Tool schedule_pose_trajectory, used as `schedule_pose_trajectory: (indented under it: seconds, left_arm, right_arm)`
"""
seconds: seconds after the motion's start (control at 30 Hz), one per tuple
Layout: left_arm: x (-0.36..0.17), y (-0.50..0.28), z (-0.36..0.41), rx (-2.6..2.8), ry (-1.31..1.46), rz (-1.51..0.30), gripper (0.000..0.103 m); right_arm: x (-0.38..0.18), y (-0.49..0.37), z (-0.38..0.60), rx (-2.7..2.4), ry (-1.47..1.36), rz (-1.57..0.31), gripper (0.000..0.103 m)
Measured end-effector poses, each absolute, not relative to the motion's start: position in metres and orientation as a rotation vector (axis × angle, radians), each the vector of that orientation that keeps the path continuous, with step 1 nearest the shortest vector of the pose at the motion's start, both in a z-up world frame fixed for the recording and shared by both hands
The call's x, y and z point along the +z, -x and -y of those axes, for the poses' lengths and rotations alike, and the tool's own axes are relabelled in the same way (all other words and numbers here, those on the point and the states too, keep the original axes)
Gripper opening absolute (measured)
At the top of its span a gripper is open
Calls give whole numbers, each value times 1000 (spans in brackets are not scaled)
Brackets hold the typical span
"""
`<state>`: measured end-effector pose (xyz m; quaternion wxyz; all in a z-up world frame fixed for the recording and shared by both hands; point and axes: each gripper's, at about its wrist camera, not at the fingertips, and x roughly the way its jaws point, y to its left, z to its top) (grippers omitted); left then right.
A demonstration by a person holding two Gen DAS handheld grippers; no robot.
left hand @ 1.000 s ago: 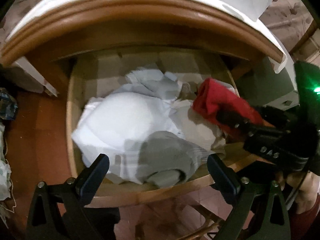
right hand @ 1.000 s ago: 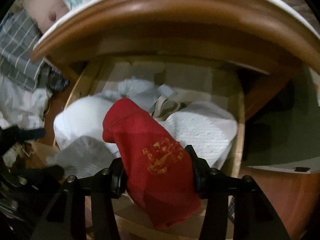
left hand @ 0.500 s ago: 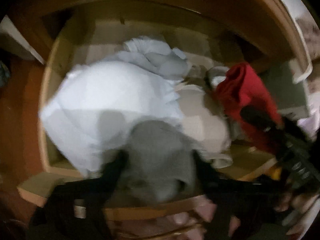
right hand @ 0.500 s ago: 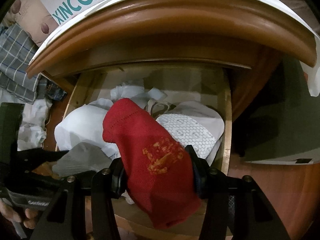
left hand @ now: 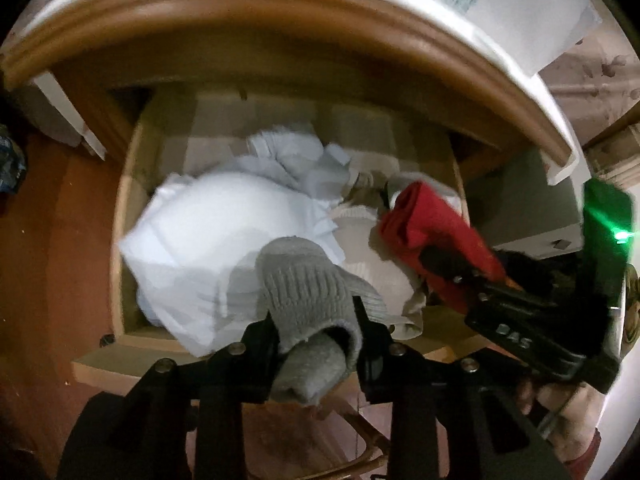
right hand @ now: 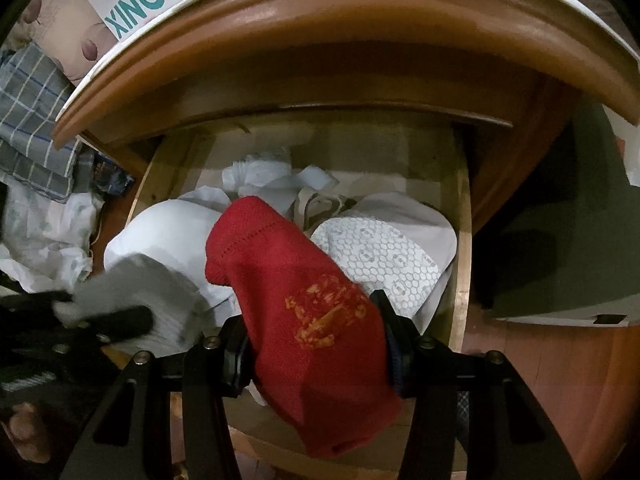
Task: Take underwear out of drawer
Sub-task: 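Lift the grey sock with the left tool and carry it over the white box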
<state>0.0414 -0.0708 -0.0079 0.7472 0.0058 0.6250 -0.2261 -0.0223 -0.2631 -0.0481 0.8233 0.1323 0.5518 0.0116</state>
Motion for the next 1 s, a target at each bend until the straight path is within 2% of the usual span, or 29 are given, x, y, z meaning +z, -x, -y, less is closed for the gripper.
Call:
schedule_pose_trajectory:
  seconds: [0.63,1.0]
  left_arm:
    - [119,-56,18,-356,-152,-969,31]
    - [230,-106,35,-426,-153,-757,31]
  right_arm:
    - [-65,34,243,-87,-157,-1173,48]
    - [-68,43,241,-126,-168,-1145,48]
